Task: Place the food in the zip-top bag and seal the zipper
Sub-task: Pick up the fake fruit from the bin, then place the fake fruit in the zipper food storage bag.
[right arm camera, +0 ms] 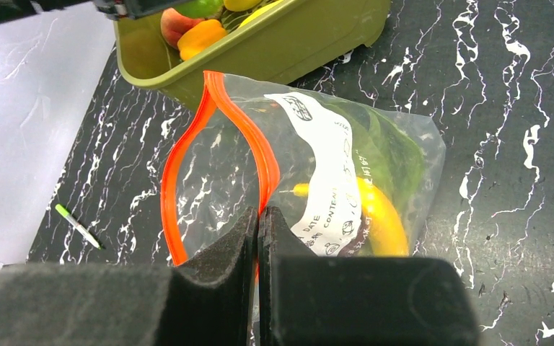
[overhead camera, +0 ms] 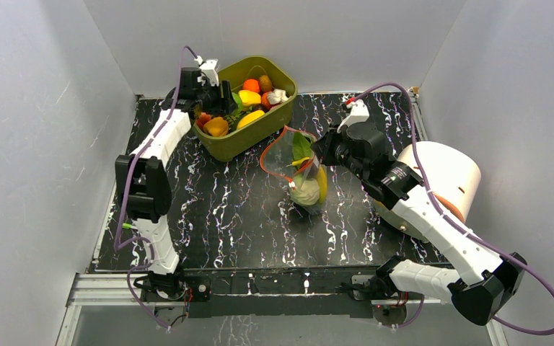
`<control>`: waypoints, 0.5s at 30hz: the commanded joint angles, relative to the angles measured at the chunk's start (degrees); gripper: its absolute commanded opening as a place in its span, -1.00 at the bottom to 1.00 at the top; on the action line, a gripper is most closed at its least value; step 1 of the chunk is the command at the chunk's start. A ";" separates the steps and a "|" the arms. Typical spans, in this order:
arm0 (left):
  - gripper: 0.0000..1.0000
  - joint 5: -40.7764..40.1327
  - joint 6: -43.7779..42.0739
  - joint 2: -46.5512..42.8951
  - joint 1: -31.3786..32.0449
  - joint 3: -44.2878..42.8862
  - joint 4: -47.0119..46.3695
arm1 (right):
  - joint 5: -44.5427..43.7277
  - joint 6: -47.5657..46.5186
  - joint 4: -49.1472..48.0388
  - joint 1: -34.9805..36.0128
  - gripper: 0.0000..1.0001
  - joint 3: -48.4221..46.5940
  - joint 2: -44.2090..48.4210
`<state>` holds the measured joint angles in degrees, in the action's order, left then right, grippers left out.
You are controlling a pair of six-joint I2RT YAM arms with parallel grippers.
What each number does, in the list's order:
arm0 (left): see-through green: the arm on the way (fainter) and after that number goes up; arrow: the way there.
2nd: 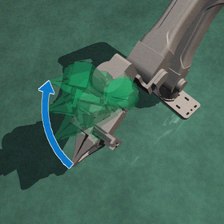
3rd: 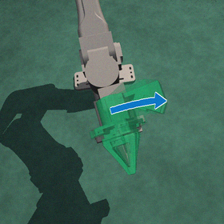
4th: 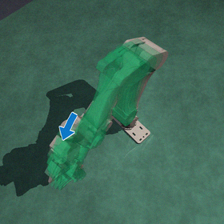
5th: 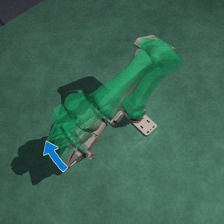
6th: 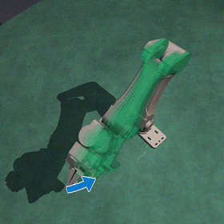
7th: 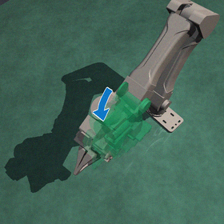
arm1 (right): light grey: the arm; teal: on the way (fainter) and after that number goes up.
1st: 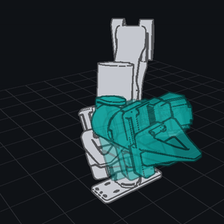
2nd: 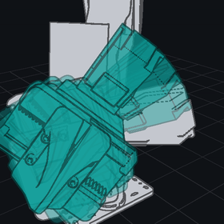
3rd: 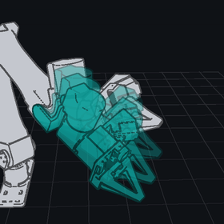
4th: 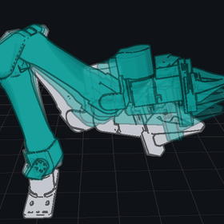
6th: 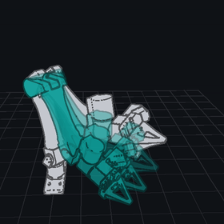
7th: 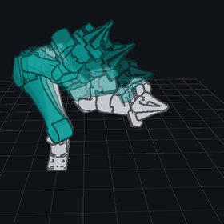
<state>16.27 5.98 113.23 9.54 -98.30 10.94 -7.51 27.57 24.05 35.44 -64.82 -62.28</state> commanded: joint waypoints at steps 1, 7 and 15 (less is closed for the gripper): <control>-0.31 7.14 3.48 -10.62 0.19 2.23 0.85 | 0.30 0.03 -4.64 -0.29 -1.00 -2.76 -0.03; -0.31 9.62 4.26 -16.37 0.30 6.27 2.18 | -0.67 0.56 -5.50 -0.29 -1.00 -3.01 -0.82; -0.31 20.04 7.69 -22.31 0.51 10.44 2.73 | 0.28 1.17 -6.24 -0.30 -1.00 -3.47 -2.09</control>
<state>28.40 11.00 95.22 9.58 -90.19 13.06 -7.46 27.83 23.79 35.44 -64.99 -64.23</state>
